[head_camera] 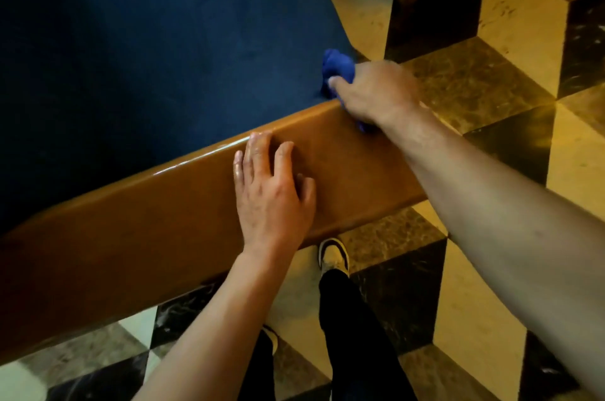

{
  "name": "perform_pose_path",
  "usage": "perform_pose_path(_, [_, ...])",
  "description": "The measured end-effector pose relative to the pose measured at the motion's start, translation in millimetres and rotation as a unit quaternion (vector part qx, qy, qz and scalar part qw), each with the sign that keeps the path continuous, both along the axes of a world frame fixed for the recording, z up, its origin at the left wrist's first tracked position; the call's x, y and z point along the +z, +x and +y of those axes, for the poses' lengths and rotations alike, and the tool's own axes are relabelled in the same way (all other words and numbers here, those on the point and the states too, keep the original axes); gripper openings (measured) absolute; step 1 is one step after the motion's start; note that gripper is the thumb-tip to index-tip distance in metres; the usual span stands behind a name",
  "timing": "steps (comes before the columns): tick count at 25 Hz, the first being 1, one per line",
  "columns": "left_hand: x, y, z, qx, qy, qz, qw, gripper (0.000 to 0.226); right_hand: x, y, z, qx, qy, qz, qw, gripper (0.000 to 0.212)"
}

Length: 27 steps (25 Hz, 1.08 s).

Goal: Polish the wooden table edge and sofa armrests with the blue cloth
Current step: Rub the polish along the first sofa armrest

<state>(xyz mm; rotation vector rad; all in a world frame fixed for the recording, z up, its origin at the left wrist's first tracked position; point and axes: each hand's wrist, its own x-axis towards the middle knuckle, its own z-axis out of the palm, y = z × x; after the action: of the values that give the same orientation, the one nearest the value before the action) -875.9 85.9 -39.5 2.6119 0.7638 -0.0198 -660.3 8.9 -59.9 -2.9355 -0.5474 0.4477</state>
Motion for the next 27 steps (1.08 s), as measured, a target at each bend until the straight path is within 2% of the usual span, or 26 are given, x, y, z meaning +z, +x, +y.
perform_pose_path(1, [0.2,-9.0,6.7,0.005,-0.001,-0.003,1.000,0.047,2.7,-17.9,15.0,0.065,-0.019,-0.035,0.997,0.063])
perform_pose_path(4, [4.7,-33.7,25.0,0.055,-0.008,0.001,0.998,0.049,2.3,-118.5,25.5,0.196,0.082,-0.053,0.976,0.057])
perform_pose_path(6, [6.1,-55.6,32.8,0.051,-0.016,0.014,0.998,0.052,-0.1,-164.5,-21.8,0.253,0.089,-0.044,0.962,0.073])
perform_pose_path(8, [5.9,-87.8,44.7,0.020,-0.013,0.020,1.000,0.054,-2.2,-177.1,-82.2,0.197,0.094,-0.046,0.975,0.092])
perform_pose_path(10, [2.0,-120.3,58.8,-0.003,-0.003,0.020,1.000,0.055,-1.3,-174.6,-108.8,0.022,0.116,-0.044,0.992,0.084])
perform_pose_path(11, [-0.1,-135.8,66.4,-0.005,0.002,0.017,1.000,0.055,-1.3,-174.7,-100.0,-0.058,0.127,-0.054,0.989,0.075])
perform_pose_path(12, [-1.1,-152.0,73.5,-0.007,0.005,0.017,1.000,0.056,-4.4,-180.8,-82.1,-0.107,0.129,-0.067,0.984,0.070])
perform_pose_path(13, [-1.8,-167.3,78.9,-0.007,0.003,0.019,1.000,0.056,-7.0,-192.6,-60.1,-0.113,0.125,-0.076,0.983,0.070])
perform_pose_path(14, [-2.4,-183.2,85.5,0.001,0.000,0.019,1.000,0.056,-7.7,-212.1,-35.2,-0.078,0.123,-0.078,0.986,0.072])
perform_pose_path(16, [-1.7,-222.1,107.3,0.032,-0.004,0.017,0.999,0.054,-10.3,-275.2,20.9,0.067,0.104,-0.053,0.991,0.075])
perform_pose_path(18, [-2.4,-264.9,133.1,0.071,-0.009,0.017,0.997,0.054,-15.9,-348.1,73.6,0.224,0.077,-0.043,0.971,0.077])
perform_pose_path(21, [-3.6,-337.4,178.7,0.159,0.009,0.010,0.987,0.060,-18.8,-437.2,154.3,0.419,0.085,-0.051,0.903,0.074])
perform_pose_path(24, [-6.9,-403.9,223.0,0.227,0.007,-0.025,0.974,0.045,-20.9,-474.1,213.4,0.581,0.078,-0.079,0.807,0.070])
perform_pose_path(27, [-16.6,-461.3,265.3,0.304,-0.039,-0.073,0.949,0.031,-19.7,-504.4,277.4,0.688,0.077,-0.101,0.714,0.070])
